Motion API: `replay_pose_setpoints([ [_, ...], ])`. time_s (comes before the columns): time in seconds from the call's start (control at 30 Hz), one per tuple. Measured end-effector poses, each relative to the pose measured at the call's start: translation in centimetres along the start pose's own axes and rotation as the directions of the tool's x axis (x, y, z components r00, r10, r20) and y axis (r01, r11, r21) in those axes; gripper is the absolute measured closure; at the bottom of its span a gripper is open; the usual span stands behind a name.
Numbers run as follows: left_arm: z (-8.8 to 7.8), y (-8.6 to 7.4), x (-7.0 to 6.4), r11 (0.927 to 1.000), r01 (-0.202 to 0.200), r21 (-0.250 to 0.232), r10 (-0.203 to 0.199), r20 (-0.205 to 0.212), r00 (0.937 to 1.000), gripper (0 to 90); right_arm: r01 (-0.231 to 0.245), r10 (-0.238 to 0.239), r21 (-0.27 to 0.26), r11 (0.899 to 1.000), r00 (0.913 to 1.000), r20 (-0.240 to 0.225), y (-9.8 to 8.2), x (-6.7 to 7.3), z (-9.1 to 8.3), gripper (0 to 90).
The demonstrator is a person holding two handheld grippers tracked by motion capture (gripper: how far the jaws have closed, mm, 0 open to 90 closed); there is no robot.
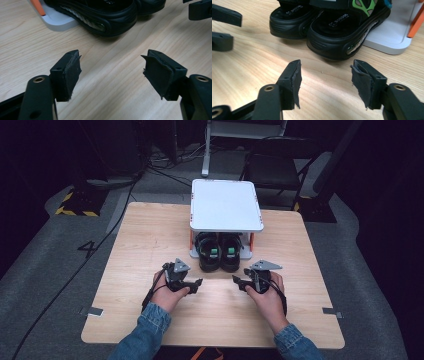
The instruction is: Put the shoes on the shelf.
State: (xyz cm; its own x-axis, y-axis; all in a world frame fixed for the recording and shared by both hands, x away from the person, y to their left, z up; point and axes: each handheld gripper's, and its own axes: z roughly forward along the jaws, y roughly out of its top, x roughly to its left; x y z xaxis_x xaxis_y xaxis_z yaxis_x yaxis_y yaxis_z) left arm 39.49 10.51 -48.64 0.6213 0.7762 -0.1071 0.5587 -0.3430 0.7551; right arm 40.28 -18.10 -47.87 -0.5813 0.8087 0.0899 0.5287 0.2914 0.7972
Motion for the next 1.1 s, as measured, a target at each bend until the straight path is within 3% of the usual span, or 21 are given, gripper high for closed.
replay_pose_setpoints([
  [0.13,1.9,0.4,-1.0,0.9994,-0.032,0.017,0.032,-0.014,0.9994,19.8,0.024,-0.024,-0.012,1.000,0.9997,0.010,0.0,0.2,1.4,37.3],
  [0.23,2.7,0.9,-1.4,0.9997,-0.022,-0.010,0.021,-0.026,0.9994,20.0,0.032,-0.032,-0.024,0.999,0.9994,0.014,0.1,0.3,2.0,37.0],
  [0.3,3.1,1.1,-1.4,0.9990,-0.040,-0.020,0.039,-0.034,0.9987,23.4,0.044,-0.043,-0.036,0.998,0.9989,0.019,0.2,0.3,2.3,37.0],
  [0.4,3.7,1.1,-1.4,0.9988,-0.048,0.004,0.048,-0.006,0.9988,27.8,0.048,-0.047,-0.035,0.998,0.9983,0.035,0.4,-0.1,2.7,37.3],
  [0.47,3.9,1.2,-1.3,0.9988,-0.050,0.004,0.050,-0.018,0.9986,26.3,0.049,-0.048,-0.034,0.998,0.9981,0.040,0.4,-0.4,3.0,37.5],
  [0.53,4.0,1.5,-1.1,0.9987,-0.050,0.008,0.051,-0.025,0.9984,27.1,0.057,-0.056,-0.037,0.998,0.9979,0.033,0.5,-0.8,3.2,39.0],
  [0.63,4.1,1.6,-0.6,0.9952,-0.096,0.020,0.097,-0.051,0.9940,33.4,0.044,-0.044,-0.028,0.999,0.9990,0.012,0.7,-1.2,3.2,39.2],
  [0.7,4.1,1.6,-0.2,0.9945,-0.105,0.007,0.105,-0.044,0.9935,38.2,0.058,-0.057,-0.047,0.997,0.9983,0.013,0.9,-1.3,3.1,41.5],
  [0.77,4.2,1.8,0.2,0.9983,-0.056,-0.015,0.056,-0.027,0.9981,42.5,0.086,-0.084,-0.075,0.993,0.9959,0.032,1.2,-1.4,3.0,44.5],
  [0.87,4.6,2.3,0.6,0.9962,-0.087,-0.001,0.087,-0.048,0.9950,41.4,0.081,-0.078,-0.075,0.994,0.9964,0.031,1.6,-1.7,3.4,45.2],
  [0.93,5.2,3.0,0.7,0.9934,-0.114,0.011,0.115,-0.090,0.9893,40.0,0.079,-0.076,-0.078,0.994,0.9965,0.034,1.9,-1.9,3.7,46.1],
  [1.1,6.2,4.4,1.7,0.9895,-0.130,0.063,0.136,-0.088,0.9868,38.8,0.086,-0.080,-0.088,0.992,0.9945,0.067,2.5,-2.2,4.7,46.9],
])
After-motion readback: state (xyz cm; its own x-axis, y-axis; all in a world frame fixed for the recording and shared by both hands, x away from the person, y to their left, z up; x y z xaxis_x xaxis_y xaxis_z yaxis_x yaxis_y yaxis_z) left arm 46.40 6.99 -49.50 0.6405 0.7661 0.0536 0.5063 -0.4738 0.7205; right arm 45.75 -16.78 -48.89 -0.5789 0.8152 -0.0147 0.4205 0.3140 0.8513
